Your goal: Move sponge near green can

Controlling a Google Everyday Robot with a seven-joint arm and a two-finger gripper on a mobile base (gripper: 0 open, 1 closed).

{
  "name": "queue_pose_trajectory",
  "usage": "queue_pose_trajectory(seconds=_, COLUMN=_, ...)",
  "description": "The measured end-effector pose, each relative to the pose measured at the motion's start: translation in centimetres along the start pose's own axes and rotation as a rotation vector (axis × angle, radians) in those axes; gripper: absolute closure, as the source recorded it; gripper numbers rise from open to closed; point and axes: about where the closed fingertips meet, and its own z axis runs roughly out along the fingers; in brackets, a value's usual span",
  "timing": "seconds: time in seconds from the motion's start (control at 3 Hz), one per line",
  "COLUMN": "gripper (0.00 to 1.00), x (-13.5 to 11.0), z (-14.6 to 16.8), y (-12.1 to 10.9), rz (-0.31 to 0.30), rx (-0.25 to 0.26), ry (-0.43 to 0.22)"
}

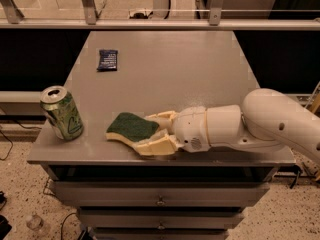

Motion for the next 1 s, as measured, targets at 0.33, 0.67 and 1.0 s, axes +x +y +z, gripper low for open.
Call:
queue_pose_trajectory(seconds=0.33, gripper=0.12, x=-0.09, z=0.14, y=0.12, rz=-0.002, rx=-0.003, ry=0.001)
queue_pose_trajectory(seconds=0.67, gripper=0.00, x=-0.17, z=0.26, y=0.24, rz=-0.005, rx=-0.006, ry=0.002)
queue_pose_trajectory(seconds=1.0, gripper=0.00, x=-0.18, z=0.27, y=0.24, rz=-0.005, rx=-0.006, ry=0.002)
